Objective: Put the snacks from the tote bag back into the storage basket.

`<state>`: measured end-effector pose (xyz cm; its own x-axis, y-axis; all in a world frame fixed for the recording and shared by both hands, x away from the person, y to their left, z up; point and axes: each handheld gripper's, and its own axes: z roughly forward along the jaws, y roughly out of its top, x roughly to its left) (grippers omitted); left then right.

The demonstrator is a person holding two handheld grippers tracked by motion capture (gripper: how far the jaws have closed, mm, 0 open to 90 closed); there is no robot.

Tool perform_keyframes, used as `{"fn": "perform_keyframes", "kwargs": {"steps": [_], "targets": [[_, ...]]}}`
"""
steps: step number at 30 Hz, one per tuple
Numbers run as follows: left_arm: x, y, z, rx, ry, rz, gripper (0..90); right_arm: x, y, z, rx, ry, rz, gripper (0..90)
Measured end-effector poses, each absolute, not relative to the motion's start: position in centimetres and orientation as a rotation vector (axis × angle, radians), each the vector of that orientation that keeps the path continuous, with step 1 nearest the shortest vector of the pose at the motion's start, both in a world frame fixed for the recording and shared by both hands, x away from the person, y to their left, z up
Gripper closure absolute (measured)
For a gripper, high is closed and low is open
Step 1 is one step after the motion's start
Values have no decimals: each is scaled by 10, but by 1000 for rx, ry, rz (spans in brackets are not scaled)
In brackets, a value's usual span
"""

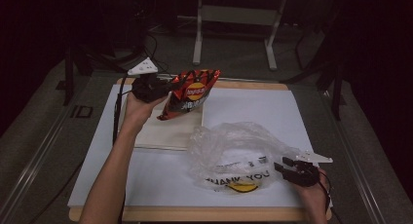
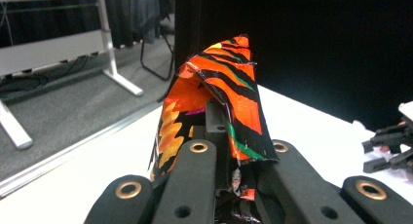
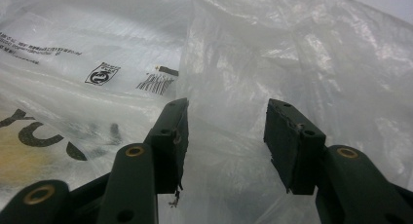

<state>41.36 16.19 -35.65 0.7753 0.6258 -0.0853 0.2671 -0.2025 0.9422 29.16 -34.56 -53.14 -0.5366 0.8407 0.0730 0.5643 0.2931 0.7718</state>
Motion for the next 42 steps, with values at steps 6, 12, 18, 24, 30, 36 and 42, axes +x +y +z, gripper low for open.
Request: {"fn": "perform_keyframes", "kwargs": {"steps": [6,12,18,24,30,36,42], "targets": [[421,161,-364,1786,721,357,879,291,-346,-531,1270,2219,1110,512],[425,160,-368,1800,732,348,876,291,-347,-531,1270,2218,1112,511],[427,162,-371,1789,739,330,877,291,-346,-531,1270,2219,1110,511],[431,160,-374,1801,740,322,875,291,-346,-531,1268,2222,1109,510],[438,159,-380,1806,756,304,873,291,-346,-532,1270,2223,1110,510],[446,161,-387,1800,795,293,867,291,-347,-531,1273,2218,1113,510],[450,166,-389,1786,817,296,860,291,-348,-531,1272,2217,1114,510]]}}
